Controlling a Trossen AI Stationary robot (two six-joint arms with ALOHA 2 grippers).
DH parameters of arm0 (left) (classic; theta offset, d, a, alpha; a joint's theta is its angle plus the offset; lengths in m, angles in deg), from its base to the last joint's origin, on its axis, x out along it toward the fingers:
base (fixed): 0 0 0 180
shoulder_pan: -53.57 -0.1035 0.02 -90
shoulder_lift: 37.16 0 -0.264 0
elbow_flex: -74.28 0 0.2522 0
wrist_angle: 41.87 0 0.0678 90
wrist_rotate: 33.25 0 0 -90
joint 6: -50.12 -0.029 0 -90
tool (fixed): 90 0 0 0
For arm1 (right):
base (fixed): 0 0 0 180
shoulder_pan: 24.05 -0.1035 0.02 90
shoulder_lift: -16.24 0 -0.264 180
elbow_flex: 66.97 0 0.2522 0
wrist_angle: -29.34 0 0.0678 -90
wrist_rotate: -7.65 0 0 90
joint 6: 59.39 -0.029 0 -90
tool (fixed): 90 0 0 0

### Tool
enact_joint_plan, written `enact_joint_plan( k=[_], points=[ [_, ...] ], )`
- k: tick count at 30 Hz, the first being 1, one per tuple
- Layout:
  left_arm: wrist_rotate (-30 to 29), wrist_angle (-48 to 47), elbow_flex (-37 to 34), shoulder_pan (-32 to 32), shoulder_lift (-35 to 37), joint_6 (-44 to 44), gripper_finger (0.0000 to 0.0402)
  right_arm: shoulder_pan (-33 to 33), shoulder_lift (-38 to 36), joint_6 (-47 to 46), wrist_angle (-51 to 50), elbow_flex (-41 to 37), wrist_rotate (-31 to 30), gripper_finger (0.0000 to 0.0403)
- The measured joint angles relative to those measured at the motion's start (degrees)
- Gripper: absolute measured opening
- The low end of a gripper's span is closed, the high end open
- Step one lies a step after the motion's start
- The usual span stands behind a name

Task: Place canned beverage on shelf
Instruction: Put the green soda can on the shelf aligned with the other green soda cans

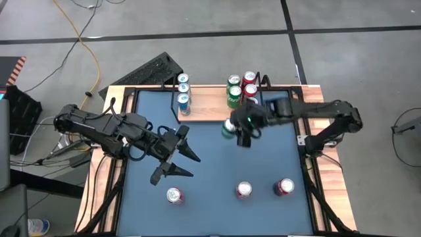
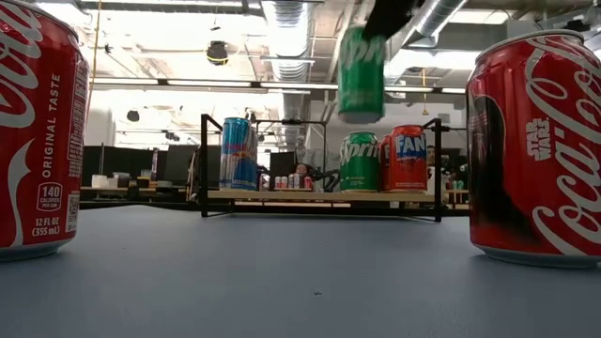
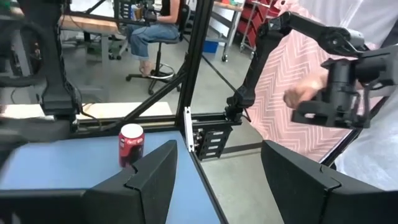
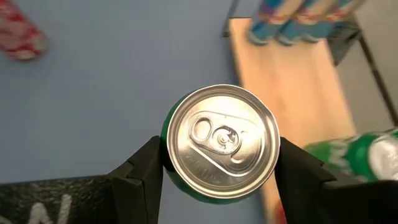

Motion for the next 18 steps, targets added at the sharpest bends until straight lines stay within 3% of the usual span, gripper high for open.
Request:
enact_joint_plan(
  k=[7, 11, 18],
  points=[
    [0.2, -4.9, 0.0, -0.9, 0.3, -1.4, 0.022, 9.7, 1.9, 9.5, 3.1, -0.4, 6.8, 0.0226],
    [0.1, -9.6, 0.0, -2.1, 2.0, -6.6, 0.022, 12.4, 1.4, 12.2, 11.0, -6.3, 10.1, 0.0226],
    [-0.2, -12.4, 0.0, -5.9, 7.2, -13.8, 0.022, 16.8, -0.3, 14.9, 13.2, -12.2, 9.8, 0.0226]
  ],
)
